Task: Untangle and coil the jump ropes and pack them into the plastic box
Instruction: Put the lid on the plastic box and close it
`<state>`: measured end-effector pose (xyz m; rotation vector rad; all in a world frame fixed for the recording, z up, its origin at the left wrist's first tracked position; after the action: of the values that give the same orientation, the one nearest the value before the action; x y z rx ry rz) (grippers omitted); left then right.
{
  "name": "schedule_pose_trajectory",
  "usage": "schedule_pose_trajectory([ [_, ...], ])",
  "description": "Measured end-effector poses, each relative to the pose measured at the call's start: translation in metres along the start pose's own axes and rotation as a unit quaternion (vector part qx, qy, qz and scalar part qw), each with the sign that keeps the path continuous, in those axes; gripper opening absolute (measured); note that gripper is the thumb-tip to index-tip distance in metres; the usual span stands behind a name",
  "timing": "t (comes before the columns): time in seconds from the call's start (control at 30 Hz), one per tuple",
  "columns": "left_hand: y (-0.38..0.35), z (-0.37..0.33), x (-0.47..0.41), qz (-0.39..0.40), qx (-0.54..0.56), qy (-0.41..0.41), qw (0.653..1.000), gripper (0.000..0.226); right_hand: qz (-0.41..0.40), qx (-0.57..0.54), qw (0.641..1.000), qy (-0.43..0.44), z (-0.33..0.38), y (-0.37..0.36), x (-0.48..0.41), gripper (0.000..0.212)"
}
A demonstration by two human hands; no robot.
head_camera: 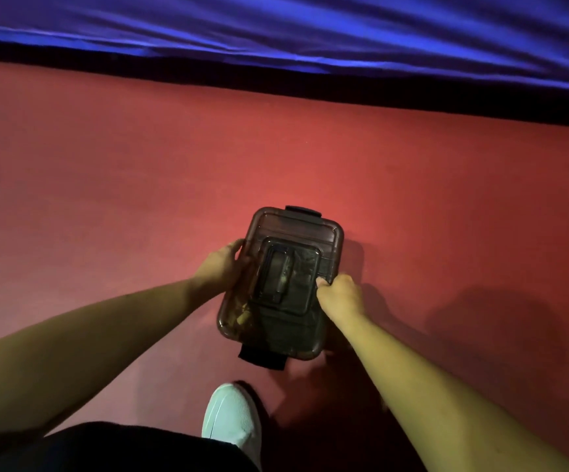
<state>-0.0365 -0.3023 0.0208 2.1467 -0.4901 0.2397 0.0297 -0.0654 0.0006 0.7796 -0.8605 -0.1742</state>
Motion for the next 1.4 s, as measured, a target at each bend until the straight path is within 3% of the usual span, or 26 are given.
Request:
schedule_pose_trajectory([
  [0.13, 0.006, -0.012, -0.014, 0.021, 0.012, -0.029, 0.999, 0.046, -0.077, -0.007, 0.992, 0.101, 0.047, 0.037, -0.016, 0.086],
  [0.27, 0.011, -0.062, -0.039, 0.064, 0.014, -0.144, 0.987, 0.051, -0.078, 0.065, 0.990, 0.098, 0.069, 0.054, -0.063, 0.104],
  [0.37, 0.004, -0.075, -0.049, 0.128, 0.051, -0.132, 0.982, 0.062, -0.029, 0.062, 0.996, 0.062, 0.057, 0.059, -0.089, 0.092],
  [0.43, 0.000, -0.046, -0.052, 0.142, 0.032, -0.047, 0.988, 0.066, -0.051, 0.099, 0.992, 0.050, 0.051, 0.066, -0.096, 0.086],
  [0.53, -0.002, 0.003, -0.041, 0.148, -0.032, 0.097, 0.984, 0.041, -0.076, 0.106, 0.989, 0.073, 0.053, 0.069, -0.098, 0.078],
  [0.63, -0.004, 0.009, -0.034, 0.125, -0.049, 0.100, 0.986, 0.051, -0.059, 0.042, 0.993, 0.093, 0.053, 0.066, -0.093, 0.067],
  [0.73, 0.006, 0.002, -0.038, 0.045, -0.077, 0.077, 0.993, 0.047, -0.141, 0.065, 0.983, 0.100, 0.049, 0.070, -0.073, 0.057],
  [0.83, 0.017, 0.015, -0.042, 0.007, 0.061, 0.096, 0.994, 0.047, -0.197, 0.038, 0.976, 0.083, 0.033, 0.069, -0.058, 0.059],
  [0.93, 0.022, 0.030, -0.030, -0.034, 0.259, 0.143, 0.955, 0.077, -0.174, -0.006, 0.985, 0.020, 0.016, 0.068, -0.061, 0.063],
  [1.03, -0.016, 0.032, 0.003, 0.058, 0.339, 0.213, 0.915, 0.080, -0.152, -0.023, 0.987, -0.053, 0.004, 0.067, -0.060, 0.064],
  [1.1, -0.036, 0.016, 0.021, 0.078, 0.403, 0.188, 0.892, 0.061, -0.137, -0.052, 0.984, -0.097, -0.006, 0.064, -0.053, 0.057],
  [1.2, -0.023, 0.007, 0.011, -0.054, 0.347, 0.107, 0.930, 0.030, -0.138, -0.120, 0.973, -0.138, -0.020, 0.059, -0.048, 0.053],
  [1.3, -0.005, 0.002, -0.004, -0.087, 0.242, 0.072, 0.964, 0.045, -0.139, -0.180, 0.965, -0.128, -0.017, 0.061, -0.047, 0.044],
  [1.4, 0.007, 0.009, -0.026, -0.097, 0.180, 0.047, 0.978, 0.039, -0.133, -0.191, 0.967, -0.103, -0.008, 0.066, -0.050, 0.037],
])
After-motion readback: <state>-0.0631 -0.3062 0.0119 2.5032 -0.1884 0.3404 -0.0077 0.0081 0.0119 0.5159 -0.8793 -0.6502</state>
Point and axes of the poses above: each hand's wrist, its own x-axis away from the middle knuckle, its own y-axis out of the back of the hand, z = x × y, the point moved 8 cm from there along -x, towards the middle knuckle, and after that the axes turned 9 degrees about -y, right-handed, at the moved point
